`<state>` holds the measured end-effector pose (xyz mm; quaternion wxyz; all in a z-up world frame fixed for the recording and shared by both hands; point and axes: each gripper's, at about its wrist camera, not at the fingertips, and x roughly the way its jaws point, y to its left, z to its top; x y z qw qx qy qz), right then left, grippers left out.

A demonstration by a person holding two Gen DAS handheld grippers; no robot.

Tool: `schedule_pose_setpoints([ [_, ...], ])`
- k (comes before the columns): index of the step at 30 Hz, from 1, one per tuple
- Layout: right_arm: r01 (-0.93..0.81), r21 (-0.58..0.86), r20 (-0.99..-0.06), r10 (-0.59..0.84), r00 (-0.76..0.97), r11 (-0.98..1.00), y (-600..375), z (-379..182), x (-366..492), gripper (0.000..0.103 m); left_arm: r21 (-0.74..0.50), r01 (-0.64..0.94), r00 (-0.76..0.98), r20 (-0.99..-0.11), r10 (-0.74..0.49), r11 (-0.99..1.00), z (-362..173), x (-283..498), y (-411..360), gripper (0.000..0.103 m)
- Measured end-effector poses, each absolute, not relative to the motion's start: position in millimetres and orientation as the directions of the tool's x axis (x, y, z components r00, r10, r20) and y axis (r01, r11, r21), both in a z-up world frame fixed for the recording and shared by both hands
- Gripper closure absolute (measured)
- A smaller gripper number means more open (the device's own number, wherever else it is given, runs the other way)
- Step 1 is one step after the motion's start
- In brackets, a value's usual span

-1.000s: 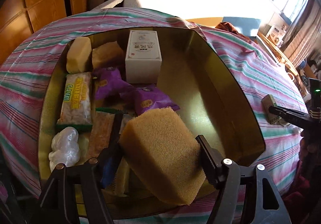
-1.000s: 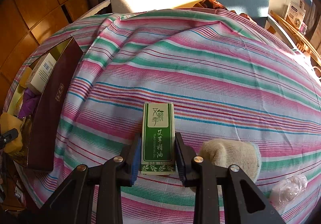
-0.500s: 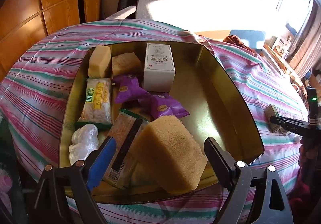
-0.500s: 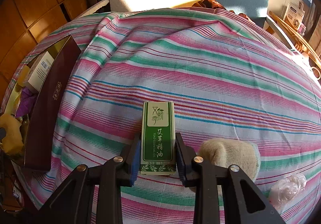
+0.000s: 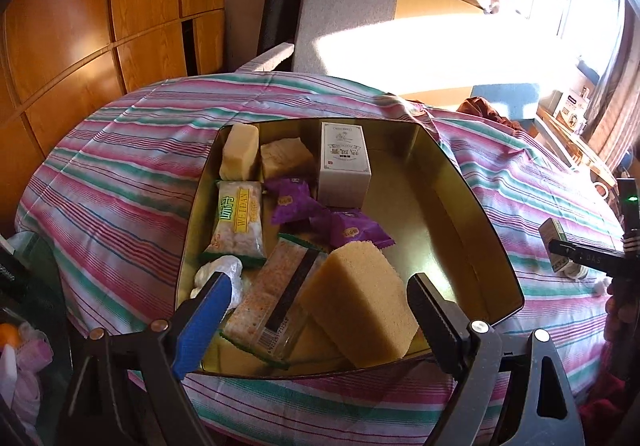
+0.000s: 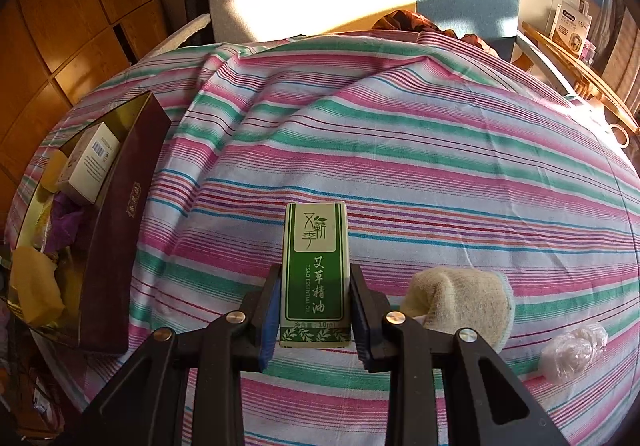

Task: Organize objects
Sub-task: 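Lower the sponge into the gold tray and open the left gripper while the right holds the box, then carry the green box into the gold tray and release it with the right gripper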

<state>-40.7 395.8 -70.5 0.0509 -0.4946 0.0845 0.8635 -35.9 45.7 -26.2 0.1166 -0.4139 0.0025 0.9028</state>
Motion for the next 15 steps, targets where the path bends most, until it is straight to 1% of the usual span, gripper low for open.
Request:
schedule_pose_setpoints([
  [5,-0.097,0.151,-0.824,-0.072,-0.562,-0.984,353.4,-41.5,-41.7,0.073,-0.097,-0.212,-0.639,-0.739,0.213,-0.972,-24.4,-33.5,42.8,0.013],
  [10,0.033,0.181,-0.792,-0.166,-0.588,-0.983,294.3,-13.1,-50.7,0.073,-0.116,-0.204,-0.639,-0.737,0.222,-0.972,-25.0,-32.4,36.3,0.013],
  [13,0.100,0.174,-0.792,-0.200,-0.576,-0.980,258.2,-5.8,-59.6,0.073,-0.130,-0.195,-0.639,-0.735,0.226,-0.972,-25.7,-31.4,30.9,0.013],
  [15,0.129,0.144,-0.806,-0.192,-0.559,-0.981,236.8,-8.4,-68.3,0.073,-0.140,-0.188,-0.641,-0.733,0.229,-0.972,-25.7,-30.9,26.0,0.013],
])
